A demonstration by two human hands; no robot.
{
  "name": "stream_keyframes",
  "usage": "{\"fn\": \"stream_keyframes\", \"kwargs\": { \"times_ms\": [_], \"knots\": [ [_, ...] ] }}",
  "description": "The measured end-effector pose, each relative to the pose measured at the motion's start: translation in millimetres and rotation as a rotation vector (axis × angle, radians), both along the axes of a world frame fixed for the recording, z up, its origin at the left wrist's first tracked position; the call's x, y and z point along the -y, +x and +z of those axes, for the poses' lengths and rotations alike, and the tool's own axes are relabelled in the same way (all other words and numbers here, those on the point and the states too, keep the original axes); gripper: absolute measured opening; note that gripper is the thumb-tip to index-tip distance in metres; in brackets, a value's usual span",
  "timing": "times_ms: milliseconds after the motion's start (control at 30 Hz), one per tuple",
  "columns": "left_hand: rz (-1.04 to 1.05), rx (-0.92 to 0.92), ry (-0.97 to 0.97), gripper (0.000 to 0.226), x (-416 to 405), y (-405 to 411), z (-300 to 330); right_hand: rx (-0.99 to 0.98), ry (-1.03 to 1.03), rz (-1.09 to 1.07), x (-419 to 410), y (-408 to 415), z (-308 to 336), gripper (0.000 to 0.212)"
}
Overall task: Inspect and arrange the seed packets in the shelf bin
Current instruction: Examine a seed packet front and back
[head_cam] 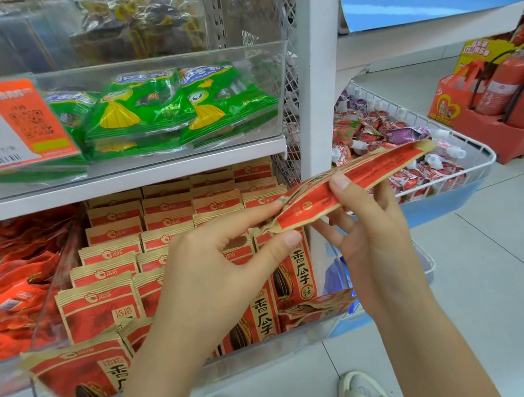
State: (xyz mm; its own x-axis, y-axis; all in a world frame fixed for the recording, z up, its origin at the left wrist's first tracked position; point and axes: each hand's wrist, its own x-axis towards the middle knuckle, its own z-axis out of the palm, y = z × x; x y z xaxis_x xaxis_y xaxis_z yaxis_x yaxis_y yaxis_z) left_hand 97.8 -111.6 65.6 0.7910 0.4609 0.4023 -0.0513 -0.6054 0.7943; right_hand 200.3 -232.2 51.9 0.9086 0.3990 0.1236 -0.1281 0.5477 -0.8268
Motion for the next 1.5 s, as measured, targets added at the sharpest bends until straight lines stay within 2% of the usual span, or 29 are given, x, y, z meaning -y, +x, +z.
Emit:
{"fn": "stream_keyframes", "kwargs": {
  "times_ms": [133,200,267,333,400,467,567,700,800,833,967,1033,1133,1367,1500],
  "knots": [
    [-0.048,-0.018,-0.180,0.018,1.5,-3.0,6.1,0.028,-0.068,-0.002,1.4,0.7,-1.2,0.082],
    [-0.048,-0.054,-0.210,0.016,3.3,-2.1,9.7,0.041,-0.097,0.011,1.8,0.6,-0.9,0.090],
    [-0.055,-0.095,-0.197,0.034,3.1,-3.7,10.7,0.039,-0.105,0.036,2.6,1.9,-1.6,0.087],
    [-0.047,-0.132,-0.174,0.047,2.5,-2.7,10.6,0.031,-0.104,0.064,3.9,4.2,-3.9,0.074],
    [-0.051,-0.110,-0.167,0.042,1.8,-0.5,9.9,0.027,-0.106,0.087,5.3,5.8,-4.8,0.062],
    [-0.051,-0.063,-0.187,0.025,0.1,-0.2,8.4,0.021,-0.096,0.102,6.3,6.4,-4.9,0.055],
    [-0.041,-0.054,-0.221,0.023,-0.9,-0.4,6.4,0.015,-0.069,0.110,6.9,6.7,-4.3,0.050],
    [-0.026,-0.042,-0.308,0.031,-2.0,0.2,4.8,0.001,-0.041,0.145,8.1,6.3,-3.4,0.055],
    [-0.075,-0.131,-0.393,0.037,-2.2,1.6,5.9,0.028,-0.003,0.226,8.3,6.0,-1.7,0.073],
    [-0.116,-0.169,-0.433,0.035,-1.6,2.2,6.7,0.052,0.000,0.253,8.5,5.2,-0.8,0.073],
    [-0.192,-0.192,-0.616,0.021,-3.6,3.3,6.4,0.071,-0.026,0.299,9.5,3.5,1.3,0.034],
    [-0.157,-0.137,-0.661,0.017,-7.0,4.2,3.4,0.009,-0.051,0.272,10.7,4.8,1.1,0.026],
    [-0.107,-0.083,-0.584,0.015,-9.4,5.9,-1.5,-0.013,-0.125,0.235,11.0,4.3,1.6,0.022],
    [-0.017,-0.010,-0.038,0.047,-14.0,4.6,-8.8,0.040,-0.123,0.142,7.8,3.5,0.4,0.024],
    [0.029,-0.010,0.133,0.033,-15.6,6.2,-12.7,0.037,-0.124,0.137,8.0,4.3,-0.1,0.023]
  ]
}}
